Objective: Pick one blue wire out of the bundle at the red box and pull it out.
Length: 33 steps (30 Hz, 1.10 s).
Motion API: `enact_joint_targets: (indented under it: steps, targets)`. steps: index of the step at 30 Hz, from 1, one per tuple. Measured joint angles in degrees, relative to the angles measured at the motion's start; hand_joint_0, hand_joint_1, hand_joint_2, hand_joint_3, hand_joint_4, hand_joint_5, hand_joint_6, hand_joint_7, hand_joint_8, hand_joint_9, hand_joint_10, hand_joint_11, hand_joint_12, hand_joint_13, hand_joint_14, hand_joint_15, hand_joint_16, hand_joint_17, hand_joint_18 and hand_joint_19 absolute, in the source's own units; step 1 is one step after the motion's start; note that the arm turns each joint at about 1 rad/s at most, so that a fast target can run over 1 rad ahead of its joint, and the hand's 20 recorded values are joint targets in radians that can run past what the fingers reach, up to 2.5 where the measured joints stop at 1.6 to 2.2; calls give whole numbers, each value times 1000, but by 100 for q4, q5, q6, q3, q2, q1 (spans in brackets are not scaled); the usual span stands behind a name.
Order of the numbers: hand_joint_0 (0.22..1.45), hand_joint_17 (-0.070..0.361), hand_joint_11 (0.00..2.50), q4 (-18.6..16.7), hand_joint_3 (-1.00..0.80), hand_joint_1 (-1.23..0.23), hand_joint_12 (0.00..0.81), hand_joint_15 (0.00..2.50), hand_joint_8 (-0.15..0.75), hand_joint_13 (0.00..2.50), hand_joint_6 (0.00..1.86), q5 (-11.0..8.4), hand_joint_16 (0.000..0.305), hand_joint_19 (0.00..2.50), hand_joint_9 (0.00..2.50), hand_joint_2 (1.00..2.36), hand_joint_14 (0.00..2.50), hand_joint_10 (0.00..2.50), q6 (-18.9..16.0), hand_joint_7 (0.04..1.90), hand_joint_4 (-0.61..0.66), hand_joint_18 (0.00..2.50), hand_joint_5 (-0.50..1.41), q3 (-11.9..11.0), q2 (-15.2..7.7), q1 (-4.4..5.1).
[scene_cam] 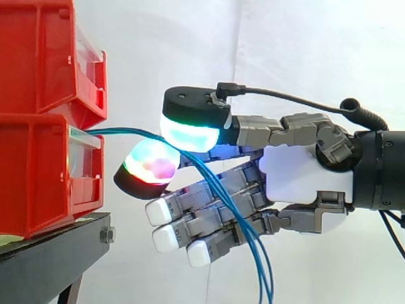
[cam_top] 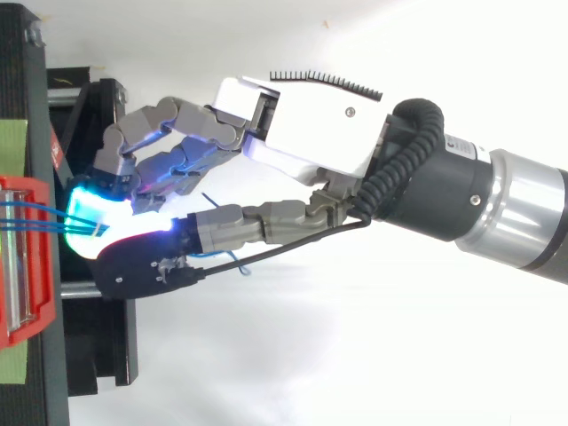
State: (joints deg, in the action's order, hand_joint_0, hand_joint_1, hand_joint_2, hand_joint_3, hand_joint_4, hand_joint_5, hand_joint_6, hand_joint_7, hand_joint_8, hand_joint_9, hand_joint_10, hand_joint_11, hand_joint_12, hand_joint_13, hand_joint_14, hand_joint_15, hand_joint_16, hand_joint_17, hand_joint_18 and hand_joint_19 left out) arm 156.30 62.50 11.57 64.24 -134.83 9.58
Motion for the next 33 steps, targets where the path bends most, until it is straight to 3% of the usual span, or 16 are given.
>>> enact_joint_targets:
  steps: [15,28,33]
  targets:
    - [634,115,694,217,-119,-781,432,416,407,871,956,107,51,497,943,1016,11,9,-119,898,155,879,-155,-28,49,-28]
    - [681,109,698,1907,-214,-805,420,422,412,867,948,339,48,505,939,1014,12,11,-207,1020,178,864,-164,-26,550,-73]
    - [702,110,721,2128,-253,-829,420,422,417,869,947,398,49,497,933,1012,12,9,-215,1046,196,878,-168,-25,646,-81]
